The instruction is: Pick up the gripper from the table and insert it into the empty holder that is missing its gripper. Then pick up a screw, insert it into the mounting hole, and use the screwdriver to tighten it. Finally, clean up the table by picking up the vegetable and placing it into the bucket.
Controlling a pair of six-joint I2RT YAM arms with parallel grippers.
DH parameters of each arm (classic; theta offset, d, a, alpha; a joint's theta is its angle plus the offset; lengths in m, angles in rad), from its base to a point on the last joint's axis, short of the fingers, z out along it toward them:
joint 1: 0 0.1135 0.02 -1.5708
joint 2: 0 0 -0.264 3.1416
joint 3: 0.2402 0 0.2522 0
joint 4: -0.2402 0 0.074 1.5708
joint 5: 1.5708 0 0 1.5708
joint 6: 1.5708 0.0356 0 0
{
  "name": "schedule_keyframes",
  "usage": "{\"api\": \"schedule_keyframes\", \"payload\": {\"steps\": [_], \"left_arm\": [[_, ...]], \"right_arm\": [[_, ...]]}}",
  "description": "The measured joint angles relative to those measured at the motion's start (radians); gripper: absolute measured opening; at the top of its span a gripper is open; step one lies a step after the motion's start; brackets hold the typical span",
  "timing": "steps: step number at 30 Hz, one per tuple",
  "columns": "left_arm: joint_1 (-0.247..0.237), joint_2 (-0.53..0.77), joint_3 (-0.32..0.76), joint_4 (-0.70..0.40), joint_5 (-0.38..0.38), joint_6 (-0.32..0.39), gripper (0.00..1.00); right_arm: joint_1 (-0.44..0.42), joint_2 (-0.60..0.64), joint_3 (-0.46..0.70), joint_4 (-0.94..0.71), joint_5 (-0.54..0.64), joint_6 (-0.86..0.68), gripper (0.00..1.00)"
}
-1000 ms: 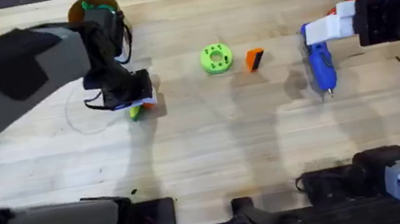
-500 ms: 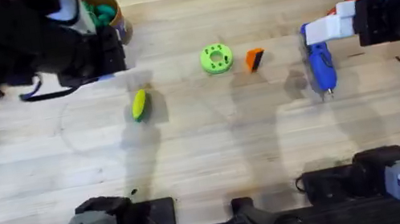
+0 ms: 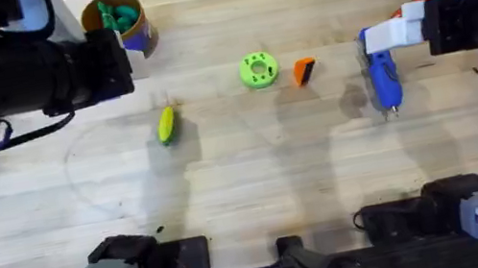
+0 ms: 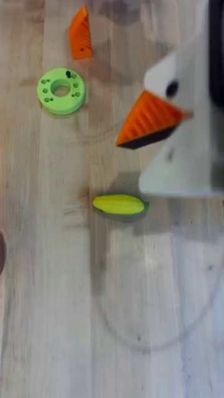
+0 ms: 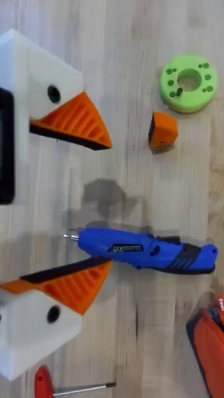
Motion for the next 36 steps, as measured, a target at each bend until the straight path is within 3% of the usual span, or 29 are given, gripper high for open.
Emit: {"api": "schedule_keyframes", "payload": {"steps": [6,7,27,32,36], "left_arm": [[0.000,0.000,0.000,0.000,-0.003,0.000,0.901],[0.000,0.000,0.000,0.000,-0.003,-0.002,0.964],[0.000,0.000,0.000,-0.052,-0.032,-0.003,0.986],[0.000,0.003,0.000,0.024,-0.103,0.013,0.985],[0.001,0.028,-0.007,0.145,-0.136,0.088,0.986]], "right_arm": [[0.000,0.000,0.000,0.000,0.000,0.000,0.992],[0.000,0.000,0.000,0.000,0.000,0.000,0.992],[0.000,0.000,0.000,0.000,0.000,0.000,0.992],[0.000,0.000,0.000,0.000,0.000,0.000,0.992],[0.000,0.000,0.000,0.000,0.000,0.000,0.992]]}}
